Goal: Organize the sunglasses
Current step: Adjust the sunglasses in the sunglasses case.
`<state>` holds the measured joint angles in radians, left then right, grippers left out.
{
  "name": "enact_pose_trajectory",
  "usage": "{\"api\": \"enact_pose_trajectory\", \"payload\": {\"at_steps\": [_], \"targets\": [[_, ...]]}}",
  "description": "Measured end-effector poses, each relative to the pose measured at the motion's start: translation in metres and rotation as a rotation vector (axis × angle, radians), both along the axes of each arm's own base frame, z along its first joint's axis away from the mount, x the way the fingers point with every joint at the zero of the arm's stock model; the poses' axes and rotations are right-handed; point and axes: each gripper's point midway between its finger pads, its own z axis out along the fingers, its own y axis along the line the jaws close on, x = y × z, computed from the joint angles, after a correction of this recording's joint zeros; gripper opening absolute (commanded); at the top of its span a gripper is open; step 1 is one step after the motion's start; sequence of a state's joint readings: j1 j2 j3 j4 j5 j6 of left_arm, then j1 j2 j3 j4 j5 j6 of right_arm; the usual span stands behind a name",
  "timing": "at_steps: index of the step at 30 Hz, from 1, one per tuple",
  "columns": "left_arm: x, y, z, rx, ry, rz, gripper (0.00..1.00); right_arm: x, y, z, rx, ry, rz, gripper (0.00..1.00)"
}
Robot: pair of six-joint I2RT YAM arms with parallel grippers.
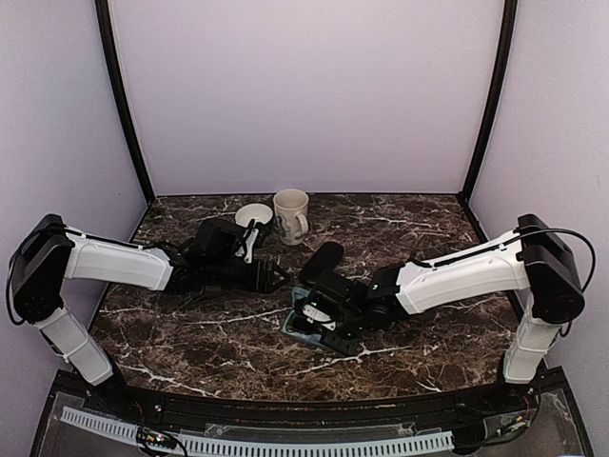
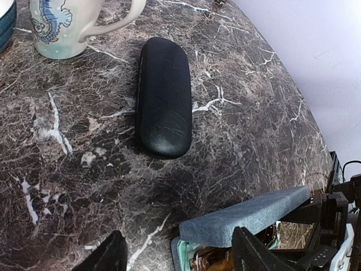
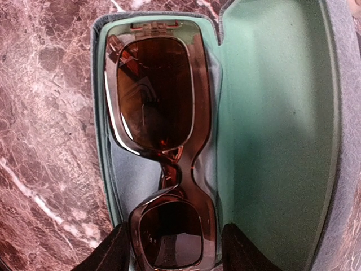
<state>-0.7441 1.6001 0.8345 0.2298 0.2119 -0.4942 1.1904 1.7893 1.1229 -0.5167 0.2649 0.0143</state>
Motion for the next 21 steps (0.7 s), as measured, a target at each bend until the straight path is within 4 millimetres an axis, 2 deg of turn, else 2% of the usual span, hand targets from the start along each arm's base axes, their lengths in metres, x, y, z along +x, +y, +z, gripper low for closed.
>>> {"api": "enact_pose_trajectory", "payload": {"at_steps": [11, 21], "targets": [[-0.001, -0.001, -0.001, -0.002, 0.004, -0.005, 0.65, -0.001, 0.0, 0.001, 0.007, 0.006, -0.01, 0.57], [-0.002, 0.0, -0.003, -0.001, 0.01, -0.004, 0.65, -0.005, 0.009, 0.021, 0.087, 0.022, -0.005, 0.59]]}}
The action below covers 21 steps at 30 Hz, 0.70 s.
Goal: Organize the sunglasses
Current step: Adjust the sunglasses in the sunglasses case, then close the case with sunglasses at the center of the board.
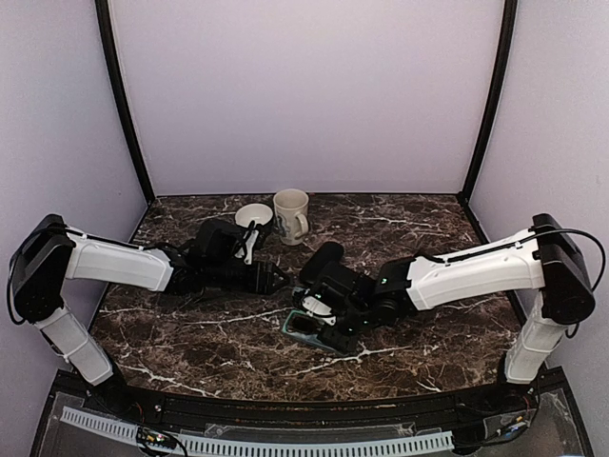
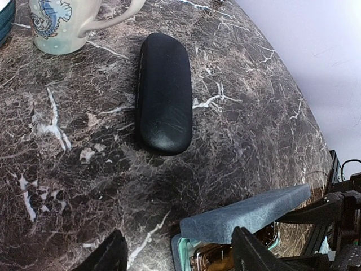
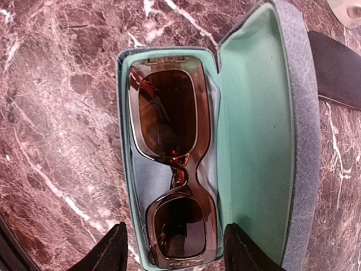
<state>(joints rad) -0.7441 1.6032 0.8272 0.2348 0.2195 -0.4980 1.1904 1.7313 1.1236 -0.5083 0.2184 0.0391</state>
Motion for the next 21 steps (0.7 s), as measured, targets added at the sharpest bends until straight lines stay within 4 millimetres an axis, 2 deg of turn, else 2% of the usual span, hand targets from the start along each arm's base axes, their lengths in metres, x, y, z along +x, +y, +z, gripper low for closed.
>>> {"api": "enact_pose_trajectory", "payload": {"at_steps": [7, 12, 16, 19, 21], "targets": [[0.0, -0.001, 0.001, -0.012, -0.007, -0.006, 0.65, -0.003, 0.003, 0.018, 0.084, -0.003, -0.009, 0.58], [-0.002, -0.008, 0.008, -0.054, -0.015, -0.035, 0.65, 0.003, -0.002, 0.055, 0.221, -0.025, -0.059, 0.58], [-0.004, -0.017, 0.007, -0.09, -0.005, -0.071, 0.64, 0.021, -0.017, 0.078, 0.343, -0.016, -0.151, 0.6], [-0.004, -0.025, 0.001, -0.103, 0.019, -0.094, 0.64, 0.032, -0.031, 0.078, 0.396, 0.016, -0.22, 0.61], [-0.003, -0.03, -0.001, -0.113, 0.03, -0.105, 0.63, 0.038, -0.041, 0.071, 0.414, 0.047, -0.264, 0.62]]}}
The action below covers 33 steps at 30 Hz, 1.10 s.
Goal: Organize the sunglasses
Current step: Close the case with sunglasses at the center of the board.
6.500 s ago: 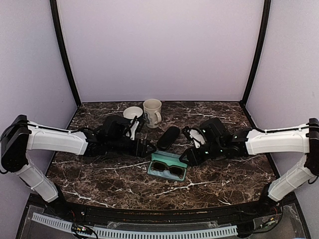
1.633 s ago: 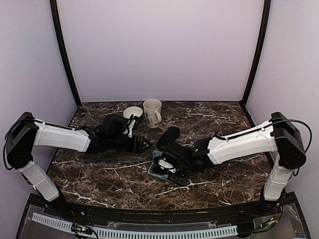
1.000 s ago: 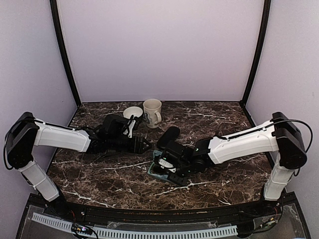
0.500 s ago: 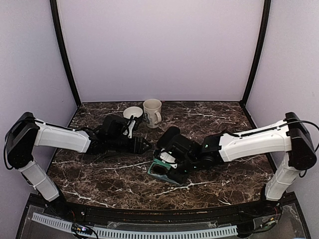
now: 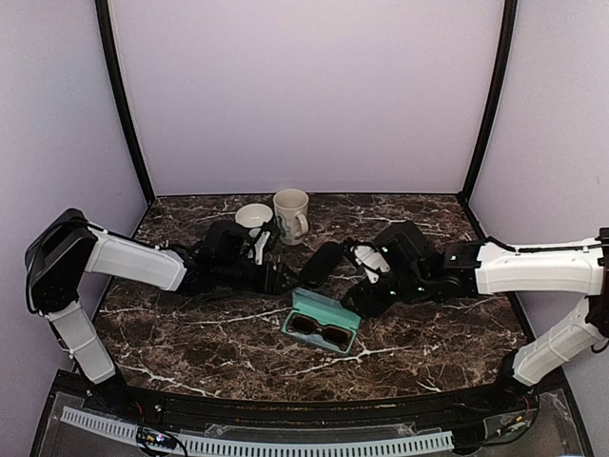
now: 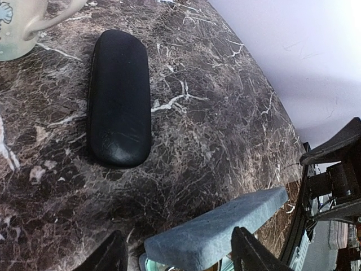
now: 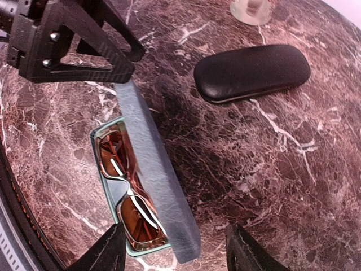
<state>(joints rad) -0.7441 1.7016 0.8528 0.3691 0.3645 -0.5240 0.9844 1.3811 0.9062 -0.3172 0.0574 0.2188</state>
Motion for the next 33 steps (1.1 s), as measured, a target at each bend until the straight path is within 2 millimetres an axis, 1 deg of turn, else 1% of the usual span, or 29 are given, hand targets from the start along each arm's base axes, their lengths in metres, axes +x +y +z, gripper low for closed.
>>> {"api": "enact_pose_trajectory", "payload": {"at_steps": [5, 9, 12, 18, 23, 30, 33], "targets": [[0.006, -0.014, -0.002, -0.022, 0.018, -0.029, 0.62, 0.006, -0.019, -0.025, 0.042, 0.106, -0.071, 0.61], [0.009, -0.024, -0.003, -0.043, 0.033, -0.054, 0.59, 0.004, -0.026, -0.036, 0.092, 0.176, -0.101, 0.57], [0.007, -0.028, -0.007, -0.051, 0.05, -0.071, 0.57, 0.003, -0.025, -0.037, 0.138, 0.205, -0.105, 0.54], [0.004, -0.034, -0.016, -0.061, 0.084, -0.101, 0.49, 0.0, -0.015, -0.032, 0.215, 0.235, -0.084, 0.47], [-0.001, -0.037, -0.017, -0.068, 0.095, -0.119, 0.45, -0.001, -0.01, -0.03, 0.251, 0.249, -0.069, 0.42], [-0.003, -0.039, -0.015, -0.074, 0.093, -0.129, 0.41, -0.004, -0.008, -0.038, 0.255, 0.277, -0.064, 0.34], [-0.003, -0.04, -0.015, -0.076, 0.091, -0.129, 0.39, -0.004, -0.009, -0.041, 0.257, 0.28, -0.068, 0.29]]}}
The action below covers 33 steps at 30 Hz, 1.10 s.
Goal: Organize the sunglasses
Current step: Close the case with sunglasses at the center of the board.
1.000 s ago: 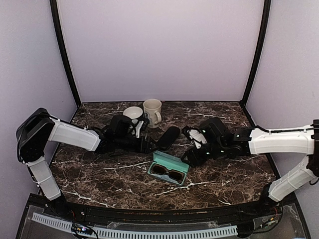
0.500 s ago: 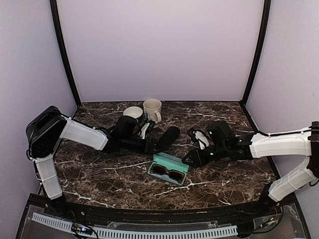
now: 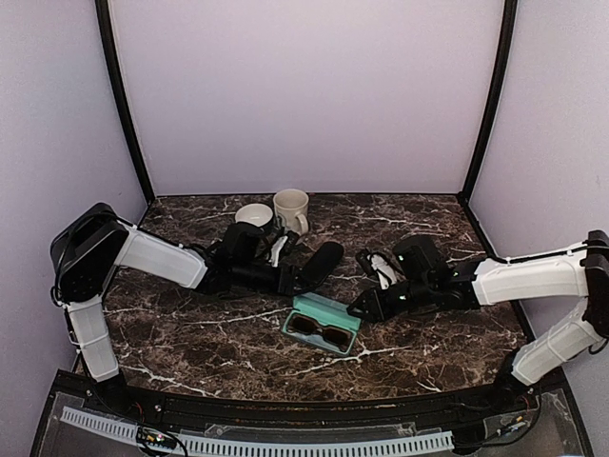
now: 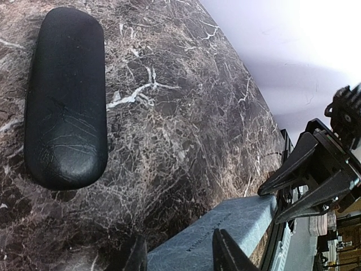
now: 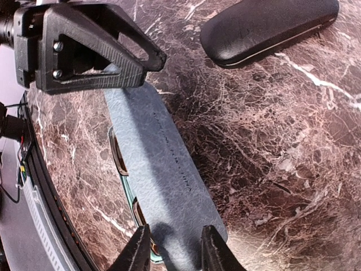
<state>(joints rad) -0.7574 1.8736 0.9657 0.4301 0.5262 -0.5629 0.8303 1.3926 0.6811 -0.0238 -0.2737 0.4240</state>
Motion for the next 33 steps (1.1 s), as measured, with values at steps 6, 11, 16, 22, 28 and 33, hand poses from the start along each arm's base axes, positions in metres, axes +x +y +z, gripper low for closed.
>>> {"api": "enact_pose_trajectory", "payload": {"at_steps": [6, 11, 16, 22, 28, 33], "targets": [[-0.001, 0.0, -0.001, -0.004, -0.012, 0.007, 0.35, -0.001, 0.001, -0.001, 0.02, -0.003, 0.001, 0.23], [-0.004, 0.002, 0.0, -0.003, -0.041, 0.025, 0.33, -0.003, 0.006, 0.0, 0.022, -0.025, 0.005, 0.22], [-0.01, 0.004, 0.0, 0.01, -0.071, 0.047, 0.32, -0.011, 0.015, 0.0, -0.002, -0.071, 0.017, 0.22], [-0.019, 0.009, -0.005, 0.029, -0.098, 0.072, 0.31, -0.024, 0.026, -0.005, -0.038, -0.121, 0.035, 0.22], [-0.044, 0.016, -0.028, 0.091, -0.077, 0.059, 0.31, -0.043, 0.034, -0.027, -0.094, -0.096, 0.074, 0.23], [-0.056, 0.02, -0.026, 0.103, -0.085, 0.058, 0.32, -0.048, 0.034, -0.034, -0.116, -0.083, 0.077, 0.36]]}}
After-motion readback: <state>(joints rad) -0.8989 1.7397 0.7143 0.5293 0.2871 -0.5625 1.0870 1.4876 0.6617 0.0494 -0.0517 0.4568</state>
